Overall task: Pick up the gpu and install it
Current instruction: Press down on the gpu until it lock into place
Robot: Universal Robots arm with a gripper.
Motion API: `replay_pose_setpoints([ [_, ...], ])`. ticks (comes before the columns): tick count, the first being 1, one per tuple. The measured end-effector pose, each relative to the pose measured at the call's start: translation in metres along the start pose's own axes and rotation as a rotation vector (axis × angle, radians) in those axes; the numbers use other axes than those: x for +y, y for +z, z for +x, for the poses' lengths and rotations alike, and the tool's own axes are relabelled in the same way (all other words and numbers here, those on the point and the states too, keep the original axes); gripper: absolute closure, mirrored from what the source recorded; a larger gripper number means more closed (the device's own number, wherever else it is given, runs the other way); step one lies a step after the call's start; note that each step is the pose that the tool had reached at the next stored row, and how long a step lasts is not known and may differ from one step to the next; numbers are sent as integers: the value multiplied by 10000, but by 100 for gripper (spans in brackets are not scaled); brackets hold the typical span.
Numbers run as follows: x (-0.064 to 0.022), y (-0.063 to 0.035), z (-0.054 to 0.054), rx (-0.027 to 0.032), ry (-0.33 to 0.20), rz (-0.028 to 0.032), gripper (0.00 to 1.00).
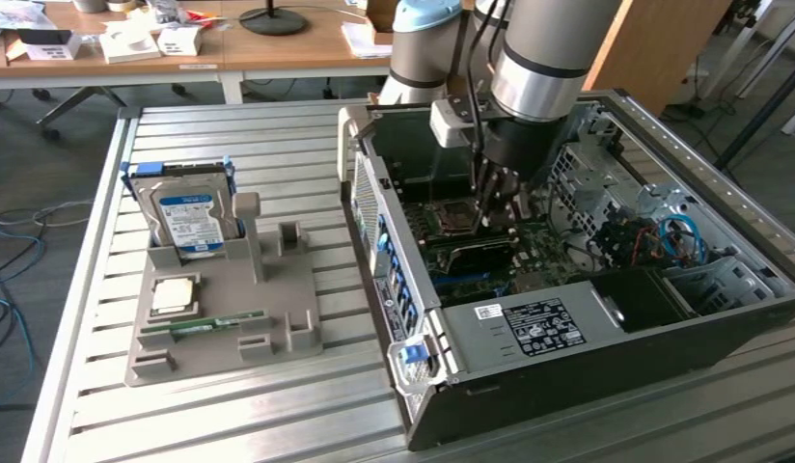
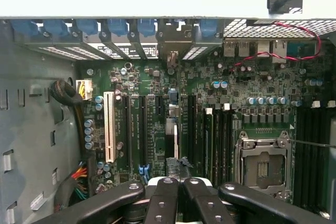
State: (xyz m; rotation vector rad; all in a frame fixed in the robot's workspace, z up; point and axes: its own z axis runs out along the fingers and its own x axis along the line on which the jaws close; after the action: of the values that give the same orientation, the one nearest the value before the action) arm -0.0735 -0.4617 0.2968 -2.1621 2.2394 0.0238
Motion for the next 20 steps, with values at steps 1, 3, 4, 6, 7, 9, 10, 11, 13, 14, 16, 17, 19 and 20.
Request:
replay_pose_setpoints([
  [1, 7, 1, -13, 0, -1, 0, 89],
  [3, 21, 3, -39, 0, -1, -1, 89],
  [4, 26, 5, -47, 0, -1, -1, 89],
  [6, 34, 7, -59, 0, -2, -1, 89],
  [7, 35, 8, -62, 0, -1, -1, 89],
  [9, 35, 8, -62, 2, -2, -2, 89],
  [10, 35, 17, -62, 1, -2, -1, 89],
  [11, 35, 32, -62, 1, -2, -1, 89],
  [13, 36, 61, -60, 1, -2, -2, 89],
  [14, 36, 72, -60, 0, -2, -2, 89],
  [16, 36, 82, -60, 2, -1, -2, 89],
  [17, 36, 82, -60, 3, -1, -2, 89],
  [19, 36, 82, -60, 3, -1, -2, 89],
  [20, 36, 83, -60, 2, -1, -2, 89],
])
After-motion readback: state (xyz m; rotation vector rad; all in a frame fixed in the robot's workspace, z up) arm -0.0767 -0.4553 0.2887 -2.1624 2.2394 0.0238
